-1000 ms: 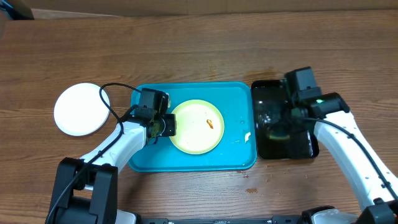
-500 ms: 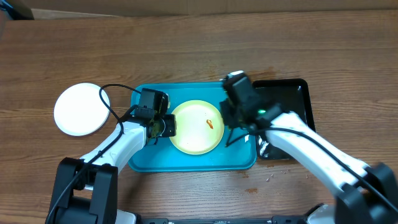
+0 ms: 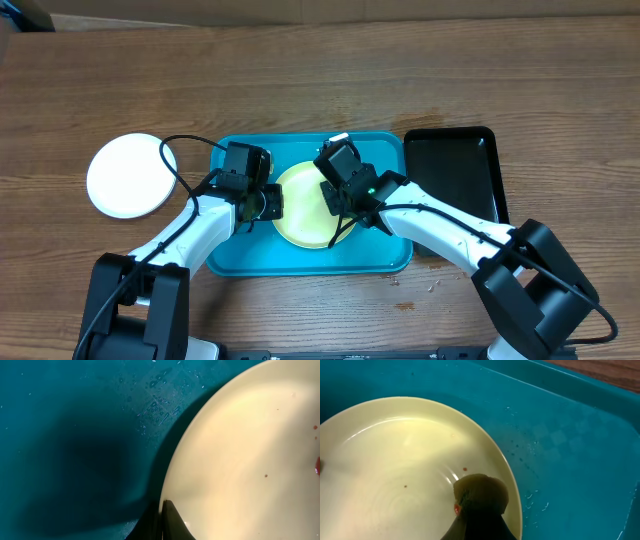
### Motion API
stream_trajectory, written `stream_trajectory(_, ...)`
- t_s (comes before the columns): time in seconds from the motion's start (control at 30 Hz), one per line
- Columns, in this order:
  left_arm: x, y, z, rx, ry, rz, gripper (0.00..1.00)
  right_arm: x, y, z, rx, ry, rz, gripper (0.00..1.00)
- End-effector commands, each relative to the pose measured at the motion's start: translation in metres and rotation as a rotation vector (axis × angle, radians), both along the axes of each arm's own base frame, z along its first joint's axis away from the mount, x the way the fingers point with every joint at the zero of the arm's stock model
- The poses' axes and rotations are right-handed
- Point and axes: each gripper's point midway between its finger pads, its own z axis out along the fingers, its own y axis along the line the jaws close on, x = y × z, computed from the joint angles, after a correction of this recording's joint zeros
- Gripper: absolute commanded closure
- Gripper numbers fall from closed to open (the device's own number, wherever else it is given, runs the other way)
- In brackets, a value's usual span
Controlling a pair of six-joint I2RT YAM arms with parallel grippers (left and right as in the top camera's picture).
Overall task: Clean dirty plates on tray and stack at the side
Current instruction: 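Scrub the yellow plate held by the left gripper with the sponge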
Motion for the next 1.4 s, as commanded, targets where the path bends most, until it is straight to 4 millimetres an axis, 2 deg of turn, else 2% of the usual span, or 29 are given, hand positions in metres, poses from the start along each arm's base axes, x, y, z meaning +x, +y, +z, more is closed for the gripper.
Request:
stream_trajectory(0.0,-0.003,-0.001,-0.004,-0.003,0.019,0.002,0.96,0.007,0.002,0.007,-0.008,-0.033,-0.008,0.92)
stream_trajectory(0.2,-0.005,0.000,-0.005,-0.001,0.024,0.002,0.96,0.007,0.002,-0.001,-0.015,-0.026,-0.008,0.72)
stream_trajectory(0.27,-0.005,0.000,-0.005,-0.001,0.025,0.002,0.96,0.008,0.003,-0.004,-0.017,-0.025,-0.008,0.62)
stream_trajectory(0.43,-0.005,0.000,-0.005,0.000,0.027,0.002,0.96,0.008,0.002,-0.007,-0.025,-0.024,-0.011,0.58)
stream_trajectory(0.6,-0.005,0.000,-0.005,0.000,0.027,0.002,0.96,0.001,-0.005,-0.013,-0.056,0.009,-0.011,0.59)
stream_trajectory(0.7,-0.005,0.000,-0.005,0.000,0.027,0.002,0.96,-0.004,-0.010,-0.020,-0.070,0.025,-0.010,0.66)
stream_trajectory(0.93,-0.005,0.000,-0.005,-0.001,0.027,0.002,0.96,-0.011,-0.014,-0.028,-0.076,0.046,-0.012,0.66)
stream_trajectory(1.03,-0.005,0.000,-0.005,-0.001,0.027,0.002,0.96,-0.012,-0.012,-0.028,-0.068,0.052,-0.008,0.55)
stream_trajectory(1.1,-0.005,0.000,-0.005,-0.001,0.027,0.002,0.96,-0.011,-0.012,-0.028,-0.067,0.050,-0.008,0.53)
stream_trajectory(1.37,-0.003,-0.001,-0.004,-0.002,0.019,0.002,0.96,-0.023,-0.019,-0.035,-0.094,0.103,0.000,0.74)
